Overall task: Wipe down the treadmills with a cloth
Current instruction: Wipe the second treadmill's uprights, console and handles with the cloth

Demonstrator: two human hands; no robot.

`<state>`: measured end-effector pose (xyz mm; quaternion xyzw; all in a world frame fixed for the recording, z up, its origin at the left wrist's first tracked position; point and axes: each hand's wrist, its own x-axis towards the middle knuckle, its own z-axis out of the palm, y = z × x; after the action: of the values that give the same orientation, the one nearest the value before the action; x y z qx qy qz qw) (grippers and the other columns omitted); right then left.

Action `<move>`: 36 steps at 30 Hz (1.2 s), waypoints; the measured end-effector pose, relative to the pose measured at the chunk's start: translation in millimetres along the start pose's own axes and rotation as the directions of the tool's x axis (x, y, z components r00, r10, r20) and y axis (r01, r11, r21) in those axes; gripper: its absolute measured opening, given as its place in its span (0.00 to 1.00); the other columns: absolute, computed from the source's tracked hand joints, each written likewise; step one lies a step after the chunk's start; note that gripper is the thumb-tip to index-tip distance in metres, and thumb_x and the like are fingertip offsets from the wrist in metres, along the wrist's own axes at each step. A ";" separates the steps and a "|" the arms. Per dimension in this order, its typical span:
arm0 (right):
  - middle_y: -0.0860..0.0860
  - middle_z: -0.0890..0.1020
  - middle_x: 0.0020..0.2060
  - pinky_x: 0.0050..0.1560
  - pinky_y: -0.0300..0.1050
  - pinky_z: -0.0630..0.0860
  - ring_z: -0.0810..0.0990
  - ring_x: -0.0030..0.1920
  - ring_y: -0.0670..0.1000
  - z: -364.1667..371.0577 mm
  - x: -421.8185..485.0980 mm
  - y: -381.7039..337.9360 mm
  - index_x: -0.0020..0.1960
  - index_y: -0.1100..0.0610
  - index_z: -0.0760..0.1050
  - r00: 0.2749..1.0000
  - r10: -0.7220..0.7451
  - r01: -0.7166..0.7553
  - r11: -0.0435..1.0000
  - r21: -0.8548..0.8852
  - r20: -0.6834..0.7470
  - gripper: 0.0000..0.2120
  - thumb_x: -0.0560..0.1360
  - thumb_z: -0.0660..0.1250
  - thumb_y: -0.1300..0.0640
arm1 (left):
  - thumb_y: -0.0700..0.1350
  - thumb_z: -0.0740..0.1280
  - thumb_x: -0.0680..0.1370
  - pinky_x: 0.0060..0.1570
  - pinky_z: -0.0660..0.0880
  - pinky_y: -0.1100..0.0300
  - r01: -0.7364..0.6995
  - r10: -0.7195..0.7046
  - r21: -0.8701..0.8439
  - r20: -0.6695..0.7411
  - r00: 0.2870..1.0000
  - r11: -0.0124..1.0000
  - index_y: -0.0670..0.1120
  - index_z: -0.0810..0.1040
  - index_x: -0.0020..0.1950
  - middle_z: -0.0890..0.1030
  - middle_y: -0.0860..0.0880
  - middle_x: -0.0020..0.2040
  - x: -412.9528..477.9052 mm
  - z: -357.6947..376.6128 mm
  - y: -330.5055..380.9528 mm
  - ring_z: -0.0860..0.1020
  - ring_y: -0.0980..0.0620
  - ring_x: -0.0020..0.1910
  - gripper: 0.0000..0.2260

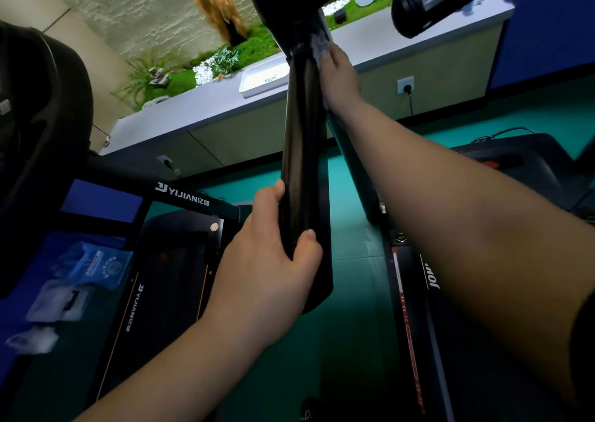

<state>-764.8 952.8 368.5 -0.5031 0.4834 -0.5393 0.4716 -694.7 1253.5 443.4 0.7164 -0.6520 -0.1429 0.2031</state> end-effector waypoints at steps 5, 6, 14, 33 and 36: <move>0.55 0.71 0.70 0.63 0.39 0.65 0.69 0.68 0.54 -0.7 -6.2 1.9 0.74 0.57 0.64 0.991 0.125 -0.128 0.990 0.060 0.051 0.21 0.83 0.49 0.52 | 0.55 0.59 0.72 0.49 0.66 0.58 0.001 -0.001 -0.006 0.016 1.000 1.000 0.57 0.59 0.71 0.76 0.51 0.60 -0.4 0.6 -1.1 0.75 0.50 0.56 0.27; 0.55 0.71 0.70 0.62 0.40 0.65 0.70 0.68 0.54 -0.1 -9.8 2.6 0.74 0.57 0.65 0.988 0.145 -0.149 0.987 0.068 0.054 0.22 0.83 0.49 0.52 | 0.55 0.59 0.71 0.48 0.65 0.58 -0.001 0.001 -0.004 0.015 1.000 1.000 0.57 0.59 0.71 0.76 0.51 0.60 -0.5 0.9 -0.3 0.75 0.51 0.56 0.27; 0.51 0.77 0.59 0.53 0.47 0.75 0.78 0.54 0.54 -6.7 -102.7 -8.5 0.72 0.51 0.67 0.928 0.359 -0.370 0.921 0.122 0.101 0.25 0.82 0.45 0.41 | 0.56 0.57 0.74 0.49 0.69 0.54 -0.019 0.018 -0.014 -0.040 0.999 1.000 0.57 0.60 0.70 0.77 0.50 0.57 -0.7 6.4 -4.0 0.75 0.47 0.54 0.24; 0.46 0.78 0.36 0.30 0.29 0.70 0.75 0.31 0.36 -35.8 -325.4 -33.2 0.43 0.52 0.74 0.936 0.340 -0.345 0.937 -0.049 -0.097 0.15 0.83 0.54 0.51 | 0.52 0.57 0.77 0.48 0.66 0.52 -0.041 0.042 -0.046 0.024 0.999 0.998 0.47 0.61 0.69 0.73 0.42 0.63 1.7 0.8 -9.8 0.73 0.39 0.57 0.22; 0.49 0.82 0.41 0.40 0.31 0.72 0.79 0.41 0.41 -44.8 -342.9 -44.0 0.44 0.53 0.77 0.944 0.253 -0.265 0.964 -0.032 -0.210 0.14 0.82 0.55 0.51 | 0.54 0.58 0.76 0.49 0.65 0.52 -0.043 0.043 0.002 0.066 0.997 0.999 0.48 0.61 0.69 0.72 0.42 0.62 3.1 -6.0 -10.6 0.73 0.39 0.57 0.23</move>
<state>-793.7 1299.9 381.5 -0.3909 0.6069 -0.5068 0.4711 -682.2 1251.7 443.7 0.6974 -0.6740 -0.1608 0.1832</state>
